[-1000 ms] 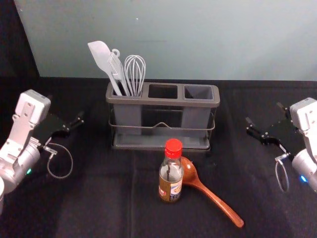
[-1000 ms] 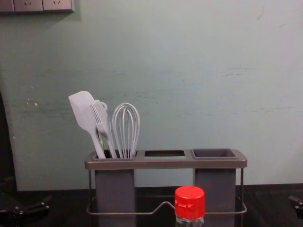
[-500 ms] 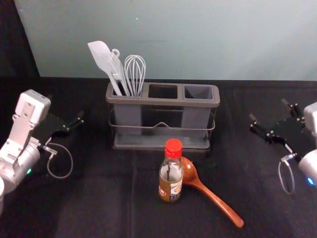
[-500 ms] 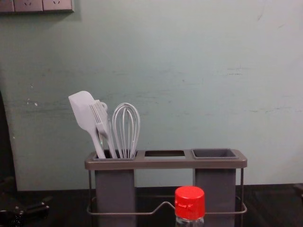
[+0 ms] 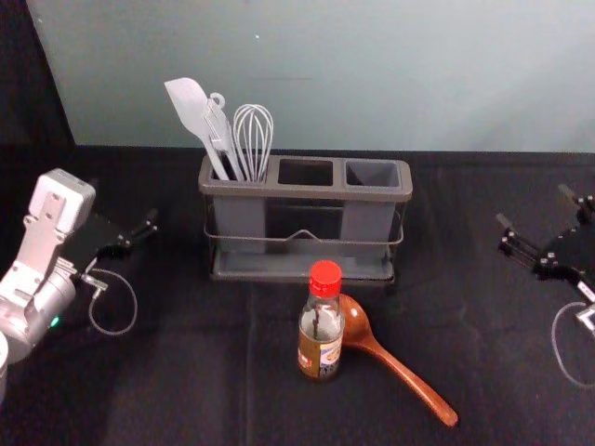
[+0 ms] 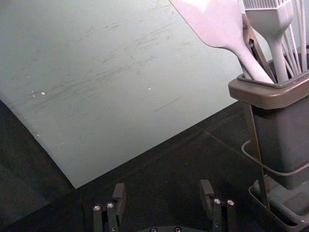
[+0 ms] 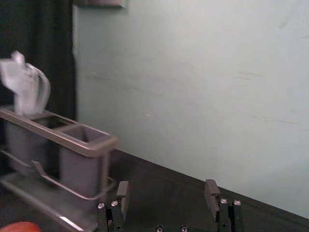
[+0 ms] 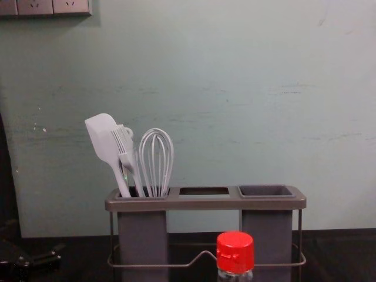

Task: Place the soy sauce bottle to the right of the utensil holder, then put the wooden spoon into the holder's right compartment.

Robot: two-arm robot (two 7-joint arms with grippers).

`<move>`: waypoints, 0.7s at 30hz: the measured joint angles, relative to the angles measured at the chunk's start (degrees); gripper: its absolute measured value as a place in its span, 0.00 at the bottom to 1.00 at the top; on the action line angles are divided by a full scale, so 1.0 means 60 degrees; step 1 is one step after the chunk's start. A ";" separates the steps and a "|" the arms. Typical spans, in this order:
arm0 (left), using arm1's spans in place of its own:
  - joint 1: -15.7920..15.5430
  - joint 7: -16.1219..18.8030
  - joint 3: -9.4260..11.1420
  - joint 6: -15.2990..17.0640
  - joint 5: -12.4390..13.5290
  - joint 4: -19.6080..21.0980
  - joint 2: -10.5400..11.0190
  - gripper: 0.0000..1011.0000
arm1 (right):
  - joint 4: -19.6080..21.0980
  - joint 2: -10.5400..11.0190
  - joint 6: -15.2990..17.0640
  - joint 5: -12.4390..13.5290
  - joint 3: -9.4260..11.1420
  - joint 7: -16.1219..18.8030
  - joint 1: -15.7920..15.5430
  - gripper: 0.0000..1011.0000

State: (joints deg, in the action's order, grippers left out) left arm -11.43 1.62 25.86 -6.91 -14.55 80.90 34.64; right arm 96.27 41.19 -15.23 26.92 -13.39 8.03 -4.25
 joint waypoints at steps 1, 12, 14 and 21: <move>0.0000 0.0000 -0.0001 0.0000 0.0000 0.0000 0.0001 0.99 | 0.0070 0.0064 -0.0051 0.0149 0.0080 0.0163 -0.0099 0.99; 0.0000 0.0000 -0.0001 0.0000 0.0000 0.0000 0.0001 0.99 | 0.0630 0.0774 -0.0348 0.2018 0.0541 0.2821 -0.0765 0.99; 0.0000 0.0000 0.0000 0.0000 0.0000 0.0000 0.0001 0.99 | 0.0637 0.0827 -0.0306 0.2203 0.0434 0.3360 -0.0717 0.99; -0.0001 0.0000 -0.0001 0.0000 0.0000 0.0000 0.0001 0.99 | 0.0729 0.0860 0.0015 0.2325 -0.0071 0.4726 -0.0380 0.99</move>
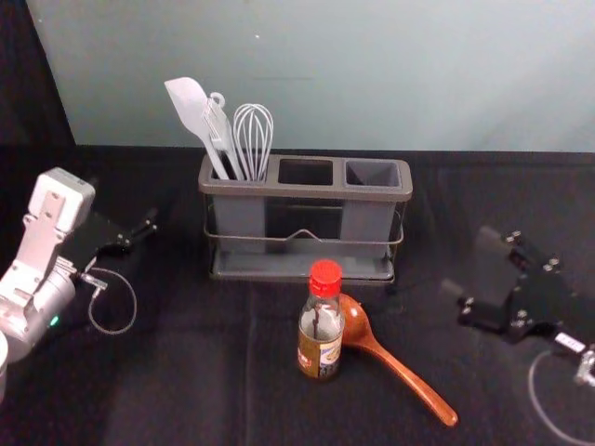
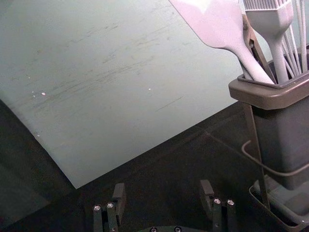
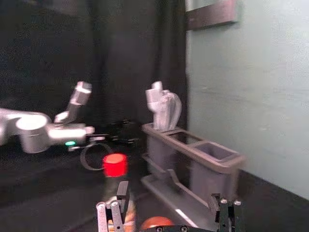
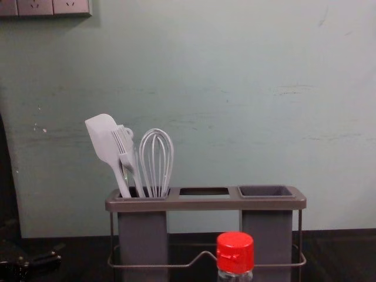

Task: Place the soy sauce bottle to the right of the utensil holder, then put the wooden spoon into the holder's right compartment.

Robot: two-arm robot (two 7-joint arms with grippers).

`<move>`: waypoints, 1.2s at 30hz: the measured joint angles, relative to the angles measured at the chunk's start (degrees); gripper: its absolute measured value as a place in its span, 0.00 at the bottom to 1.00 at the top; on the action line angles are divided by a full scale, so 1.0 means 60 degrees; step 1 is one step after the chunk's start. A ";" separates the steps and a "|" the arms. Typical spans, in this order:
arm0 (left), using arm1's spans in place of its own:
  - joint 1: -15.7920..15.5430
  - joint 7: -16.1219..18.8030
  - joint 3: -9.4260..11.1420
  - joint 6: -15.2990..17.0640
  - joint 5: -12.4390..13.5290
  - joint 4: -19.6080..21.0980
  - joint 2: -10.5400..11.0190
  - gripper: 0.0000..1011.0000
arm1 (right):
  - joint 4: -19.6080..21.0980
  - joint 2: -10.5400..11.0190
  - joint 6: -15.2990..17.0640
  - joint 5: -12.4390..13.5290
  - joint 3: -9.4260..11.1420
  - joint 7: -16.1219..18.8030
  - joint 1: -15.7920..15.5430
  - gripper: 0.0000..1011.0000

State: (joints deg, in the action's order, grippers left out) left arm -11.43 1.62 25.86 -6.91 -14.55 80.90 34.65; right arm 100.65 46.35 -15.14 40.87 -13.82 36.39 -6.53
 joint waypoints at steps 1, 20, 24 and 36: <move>0.0001 0.0000 0.0001 0.0000 0.0000 0.0000 0.0000 0.99 | 0.0000 0.0000 0.0000 0.0000 0.0000 0.0000 0.0000 0.99; 0.0000 0.0000 0.0000 0.0000 0.0000 0.0000 0.0000 0.99 | -0.0220 -0.1197 0.1784 -0.1192 -0.1791 0.0422 0.1748 0.99; 0.0001 0.0000 0.0001 0.0000 0.0000 0.0000 -0.0001 0.99 | -0.0453 -0.1398 0.2020 -0.1327 -0.2017 0.0362 0.2110 0.99; 0.0001 0.0000 0.0000 0.0000 0.0000 0.0000 0.0000 0.99 | -0.0992 -0.1946 0.2465 -0.1561 -0.2572 0.0268 0.3021 0.99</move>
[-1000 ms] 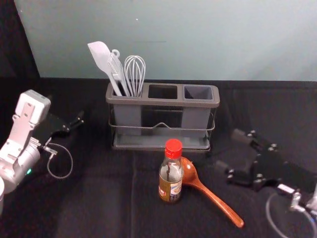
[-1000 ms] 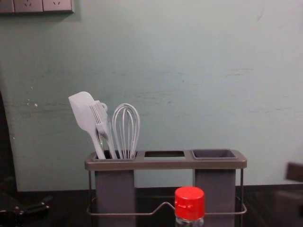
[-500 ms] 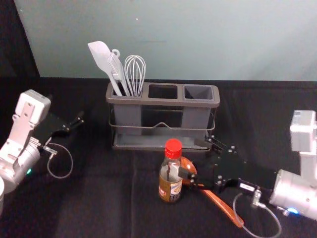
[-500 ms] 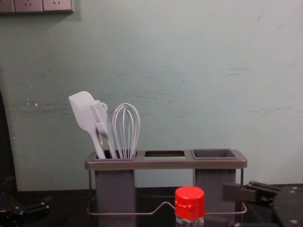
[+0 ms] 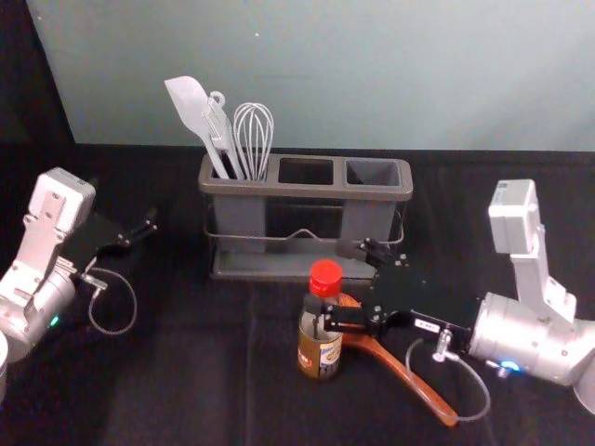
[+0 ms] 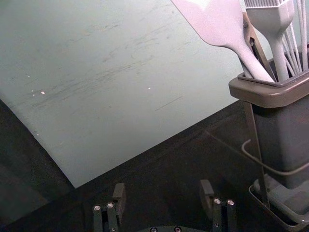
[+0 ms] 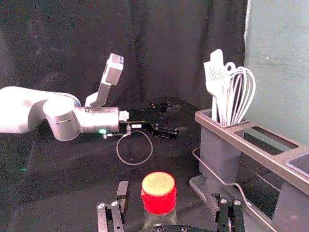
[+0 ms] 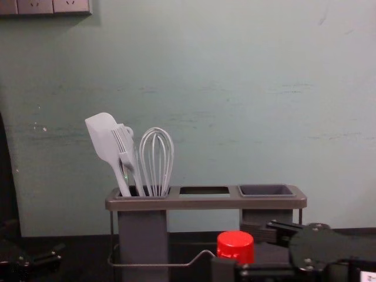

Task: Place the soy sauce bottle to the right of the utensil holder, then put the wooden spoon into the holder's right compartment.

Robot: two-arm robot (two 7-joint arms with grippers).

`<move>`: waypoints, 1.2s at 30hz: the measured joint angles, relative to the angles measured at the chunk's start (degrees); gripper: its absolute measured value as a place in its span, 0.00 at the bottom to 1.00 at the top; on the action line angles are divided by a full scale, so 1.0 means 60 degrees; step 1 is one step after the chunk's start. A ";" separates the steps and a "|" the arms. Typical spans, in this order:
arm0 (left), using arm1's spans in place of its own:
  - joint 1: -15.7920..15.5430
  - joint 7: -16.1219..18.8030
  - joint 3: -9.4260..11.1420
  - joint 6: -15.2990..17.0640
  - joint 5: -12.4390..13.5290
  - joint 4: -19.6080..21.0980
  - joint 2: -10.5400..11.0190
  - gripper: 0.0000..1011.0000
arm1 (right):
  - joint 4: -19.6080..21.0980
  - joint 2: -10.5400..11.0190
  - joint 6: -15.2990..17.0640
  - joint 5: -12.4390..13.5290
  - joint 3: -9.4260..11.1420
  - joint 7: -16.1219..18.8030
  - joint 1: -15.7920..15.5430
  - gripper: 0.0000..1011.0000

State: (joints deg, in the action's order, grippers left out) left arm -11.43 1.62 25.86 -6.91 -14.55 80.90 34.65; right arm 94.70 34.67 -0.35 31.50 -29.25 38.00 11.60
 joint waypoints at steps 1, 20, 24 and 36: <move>0.0000 0.0000 0.0000 0.0000 0.0000 0.0000 0.0000 0.99 | -0.0027 -0.0026 0.0010 -0.0011 -0.0032 0.0000 0.0045 0.99; 0.0000 0.0000 0.0000 0.0000 0.0000 0.0000 0.0000 0.99 | -0.0094 -0.0085 0.0055 -0.0042 -0.0103 0.0000 0.0149 0.90; 0.0000 0.0000 0.0000 0.0000 0.0000 0.0000 0.0000 0.99 | -0.0090 -0.0081 0.0047 -0.0037 -0.0097 0.0002 0.0140 0.80; 0.0000 0.0000 0.0000 0.0000 0.0000 0.0000 0.0000 0.99 | -0.0078 -0.0073 0.0033 -0.0029 -0.0086 0.0006 0.0132 0.45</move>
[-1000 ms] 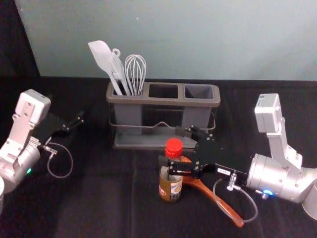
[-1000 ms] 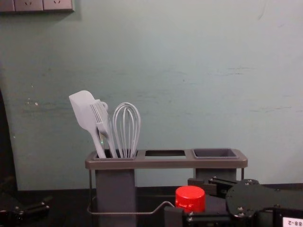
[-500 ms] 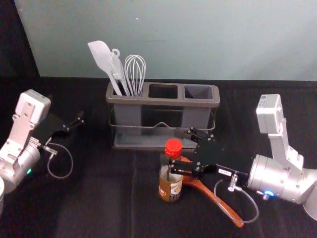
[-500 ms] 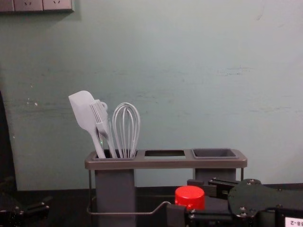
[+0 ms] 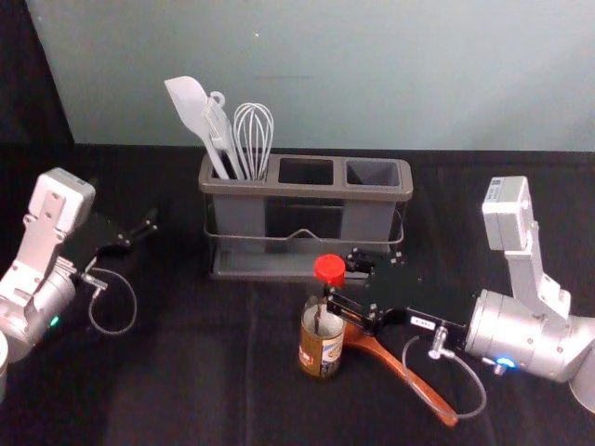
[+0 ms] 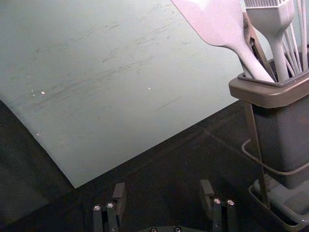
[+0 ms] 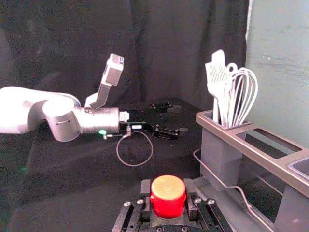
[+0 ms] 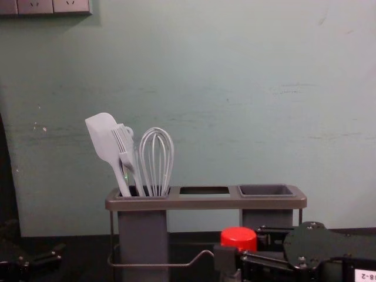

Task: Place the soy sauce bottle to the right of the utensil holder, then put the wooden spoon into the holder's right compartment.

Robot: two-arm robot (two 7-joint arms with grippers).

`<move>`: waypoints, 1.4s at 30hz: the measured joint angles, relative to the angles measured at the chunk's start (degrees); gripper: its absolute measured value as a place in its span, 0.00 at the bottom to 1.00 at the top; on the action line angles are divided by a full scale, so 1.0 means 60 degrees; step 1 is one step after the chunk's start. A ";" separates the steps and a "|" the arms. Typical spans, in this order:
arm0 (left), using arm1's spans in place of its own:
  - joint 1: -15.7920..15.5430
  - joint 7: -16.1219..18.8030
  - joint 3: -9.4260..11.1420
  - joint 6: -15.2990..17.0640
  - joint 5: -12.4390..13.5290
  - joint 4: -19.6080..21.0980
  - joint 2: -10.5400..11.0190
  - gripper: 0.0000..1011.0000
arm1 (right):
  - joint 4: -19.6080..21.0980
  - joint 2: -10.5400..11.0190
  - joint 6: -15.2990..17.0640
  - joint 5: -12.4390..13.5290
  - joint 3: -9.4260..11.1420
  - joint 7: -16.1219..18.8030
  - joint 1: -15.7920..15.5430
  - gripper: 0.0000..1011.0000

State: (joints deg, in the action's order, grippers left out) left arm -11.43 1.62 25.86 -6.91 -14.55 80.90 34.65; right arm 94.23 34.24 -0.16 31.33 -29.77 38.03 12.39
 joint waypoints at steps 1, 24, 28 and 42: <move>0.0000 0.0000 0.0001 0.0000 0.0000 0.0000 0.0000 0.99 | 0.0001 0.0001 -0.0002 0.0001 0.0002 0.0000 -0.0001 0.42; 0.0001 0.0000 0.0000 0.0000 0.0000 0.0000 0.0000 0.99 | 0.1427 0.0812 -0.0291 0.0771 0.0927 -0.0333 -0.0777 0.39; 0.0000 0.0000 0.0000 0.0000 0.0000 0.0000 0.0000 0.99 | 0.1802 0.1317 -0.0599 0.1012 0.1617 -0.0540 -0.1379 0.39; 0.0000 0.0000 0.0000 0.0000 0.0000 0.0000 0.0000 0.99 | 0.1490 0.1979 -0.1296 0.1239 0.3723 -0.1268 -0.2745 0.39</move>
State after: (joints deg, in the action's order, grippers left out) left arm -11.43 1.62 25.86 -6.91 -14.55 80.90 34.65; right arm 103.17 46.11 -7.93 38.76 -7.43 30.42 -4.08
